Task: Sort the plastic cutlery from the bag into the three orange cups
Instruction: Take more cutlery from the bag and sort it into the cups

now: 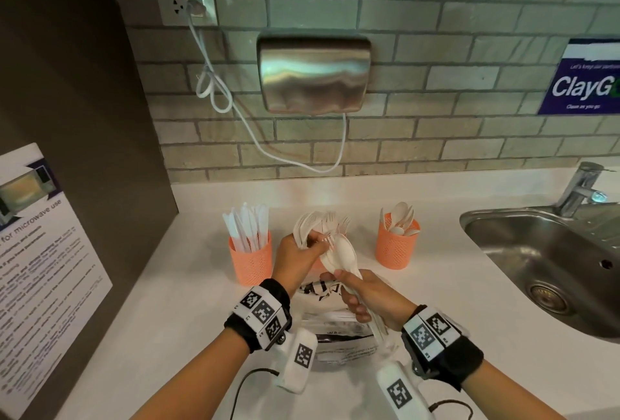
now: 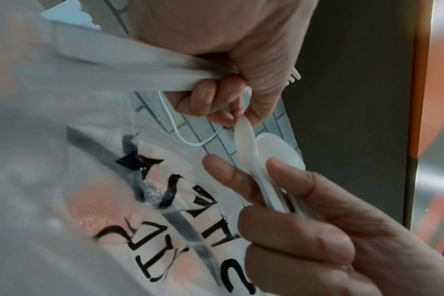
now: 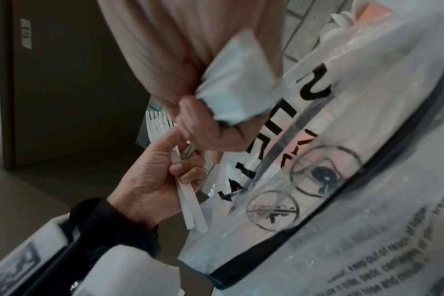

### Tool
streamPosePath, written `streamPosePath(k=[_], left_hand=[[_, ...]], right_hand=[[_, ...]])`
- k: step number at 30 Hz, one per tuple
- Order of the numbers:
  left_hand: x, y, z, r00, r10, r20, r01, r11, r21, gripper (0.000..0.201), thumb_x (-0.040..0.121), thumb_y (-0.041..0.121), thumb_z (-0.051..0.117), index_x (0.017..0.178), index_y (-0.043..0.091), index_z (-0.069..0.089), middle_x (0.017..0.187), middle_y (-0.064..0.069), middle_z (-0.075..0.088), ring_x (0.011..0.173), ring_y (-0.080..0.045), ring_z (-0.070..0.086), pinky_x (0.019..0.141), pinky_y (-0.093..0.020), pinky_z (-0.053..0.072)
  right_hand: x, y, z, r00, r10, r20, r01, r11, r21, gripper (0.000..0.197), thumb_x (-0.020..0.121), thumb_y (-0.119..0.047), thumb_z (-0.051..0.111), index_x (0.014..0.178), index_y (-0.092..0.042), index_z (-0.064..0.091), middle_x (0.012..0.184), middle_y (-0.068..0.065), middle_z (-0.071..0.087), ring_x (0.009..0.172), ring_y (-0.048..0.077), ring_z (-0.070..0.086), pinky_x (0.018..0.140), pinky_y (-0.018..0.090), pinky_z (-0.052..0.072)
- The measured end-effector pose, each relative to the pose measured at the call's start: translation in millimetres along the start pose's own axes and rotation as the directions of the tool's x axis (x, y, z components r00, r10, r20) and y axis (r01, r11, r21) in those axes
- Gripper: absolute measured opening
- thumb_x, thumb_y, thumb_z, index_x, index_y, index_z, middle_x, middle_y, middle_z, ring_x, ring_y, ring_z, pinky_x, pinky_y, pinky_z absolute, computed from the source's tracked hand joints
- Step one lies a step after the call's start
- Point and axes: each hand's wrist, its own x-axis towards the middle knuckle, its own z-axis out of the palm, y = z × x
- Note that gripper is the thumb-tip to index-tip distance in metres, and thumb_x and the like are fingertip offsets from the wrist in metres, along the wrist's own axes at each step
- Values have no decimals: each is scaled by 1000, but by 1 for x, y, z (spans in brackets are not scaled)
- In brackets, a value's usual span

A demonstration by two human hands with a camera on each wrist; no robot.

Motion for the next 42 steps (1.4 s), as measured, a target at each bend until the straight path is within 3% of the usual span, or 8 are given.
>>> streamPosePath(k=[6, 9, 14, 18, 27, 31, 36, 42], left_hand=[[6, -5, -1, 999, 41, -26, -38, 994, 107, 6, 83, 5, 64, 79, 9, 63, 84, -6, 66, 80, -14, 60, 71, -14, 46], [10, -4, 0, 992, 89, -92, -78, 990, 118, 8, 89, 7, 55, 88, 3, 61, 78, -2, 62, 74, -13, 57, 61, -7, 44], [16, 2, -4, 964, -113, -241, 91, 991, -102, 16, 98, 16, 40, 94, 4, 49, 62, -3, 45, 47, -14, 44, 34, -26, 36], [8, 6, -5, 978, -176, -115, 150, 966, -209, 20, 97, 15, 43, 79, 8, 49, 51, -5, 41, 29, -4, 35, 31, -15, 24], [6, 7, 11, 927, -329, 181, 375, 812, -447, 21, 91, 18, 56, 72, 8, 55, 50, -1, 41, 33, -5, 36, 32, -14, 33], [6, 10, 19, 873, -399, 281, 481, 797, -364, 23, 95, 28, 49, 85, 11, 59, 68, -5, 58, 65, -17, 58, 63, -29, 51], [18, 19, 15, 924, -333, 187, 317, 942, 108, 40, 98, 37, 30, 68, 17, 48, 61, 2, 47, 56, -11, 40, 50, -22, 31], [58, 41, 6, 986, -120, 112, 99, 980, 173, 41, 96, 30, 41, 64, 13, 60, 55, -2, 56, 39, -9, 45, 38, -17, 36]], right_hand=[[-2, -1, -1, 1000, 19, 8, -19, 1000, -20, 33, 96, -36, 42, 113, -14, 61, 48, -9, 33, 38, 3, 28, 35, 15, 25], [-3, -5, -3, 1000, 8, 21, -7, 1000, -25, 35, 96, -38, 43, 112, -12, 61, 51, -8, 31, 38, 3, 28, 35, 14, 24], [-3, -1, -6, 999, -38, -6, 38, 998, 54, 33, 96, -39, 41, 99, -13, 61, 49, -8, 31, 37, 3, 28, 34, 14, 25], [-3, -4, -9, 997, -58, -50, 64, 990, 123, 30, 96, -36, 42, 75, -16, 51, 45, -9, 31, 34, 3, 26, 32, 13, 23], [4, -4, -6, 993, -80, -82, 90, 989, 121, 30, 98, -33, 40, 76, -16, 51, 45, -6, 33, 33, 3, 27, 32, 14, 22], [3, -4, -7, 995, -89, -51, 93, 992, 80, 28, 97, -34, 41, 85, -14, 56, 46, -4, 44, 32, 3, 27, 32, 14, 23], [3, -1, -16, 992, -88, -87, 90, 996, 21, 31, 97, -36, 40, 87, -10, 54, 63, 7, 67, 30, 5, 27, 32, 15, 27], [7, 0, -35, 963, -87, -256, 112, 990, 85, 31, 96, -37, 42, 86, -10, 55, 55, 2, 60, 30, 5, 27, 31, 14, 24]])
